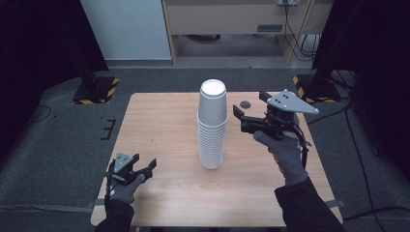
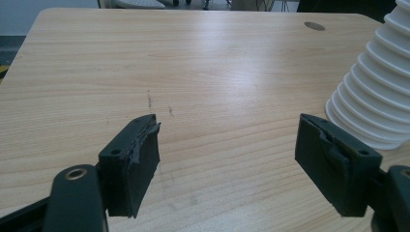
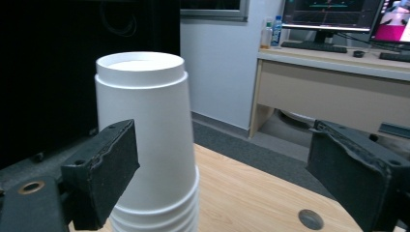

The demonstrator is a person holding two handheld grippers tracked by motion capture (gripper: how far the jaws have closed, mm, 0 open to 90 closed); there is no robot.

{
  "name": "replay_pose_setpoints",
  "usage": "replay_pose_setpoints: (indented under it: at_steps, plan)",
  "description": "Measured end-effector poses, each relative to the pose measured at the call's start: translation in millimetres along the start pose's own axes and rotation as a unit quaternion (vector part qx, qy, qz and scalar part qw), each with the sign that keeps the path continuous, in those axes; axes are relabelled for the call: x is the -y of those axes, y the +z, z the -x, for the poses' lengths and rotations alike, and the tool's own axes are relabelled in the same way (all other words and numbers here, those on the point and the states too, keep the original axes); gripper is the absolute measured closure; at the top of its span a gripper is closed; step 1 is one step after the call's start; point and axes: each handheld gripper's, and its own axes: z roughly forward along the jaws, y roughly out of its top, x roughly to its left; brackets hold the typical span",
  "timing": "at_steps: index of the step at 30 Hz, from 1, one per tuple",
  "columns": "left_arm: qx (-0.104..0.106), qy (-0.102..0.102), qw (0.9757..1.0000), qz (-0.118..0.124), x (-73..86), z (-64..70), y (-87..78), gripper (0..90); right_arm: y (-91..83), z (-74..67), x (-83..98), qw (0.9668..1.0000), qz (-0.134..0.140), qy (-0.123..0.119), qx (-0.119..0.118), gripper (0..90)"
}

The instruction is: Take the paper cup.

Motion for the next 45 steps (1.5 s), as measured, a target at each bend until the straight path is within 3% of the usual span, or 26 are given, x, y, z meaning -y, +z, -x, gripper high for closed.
replay_pose_setpoints:
  at_steps: [9,20,45]
  plan:
    - [0.0,-0.001,1.0,0.002,-0.2,0.3,0.1,22.6,14.4,-12.2,3.4,0.9995,0.0,0.018,-0.027,11.2]
    - [0.0,0.0,1.0,0.003,-0.5,0.6,-0.1,22.5,34.2,-26.7,9.6,0.9987,-0.009,0.022,-0.045,11.2]
    - [-0.002,0.002,1.0,0.003,-1.1,0.2,-0.4,22.5,75.9,-39.7,22.7,0.9981,-0.028,0.025,-0.048,10.7]
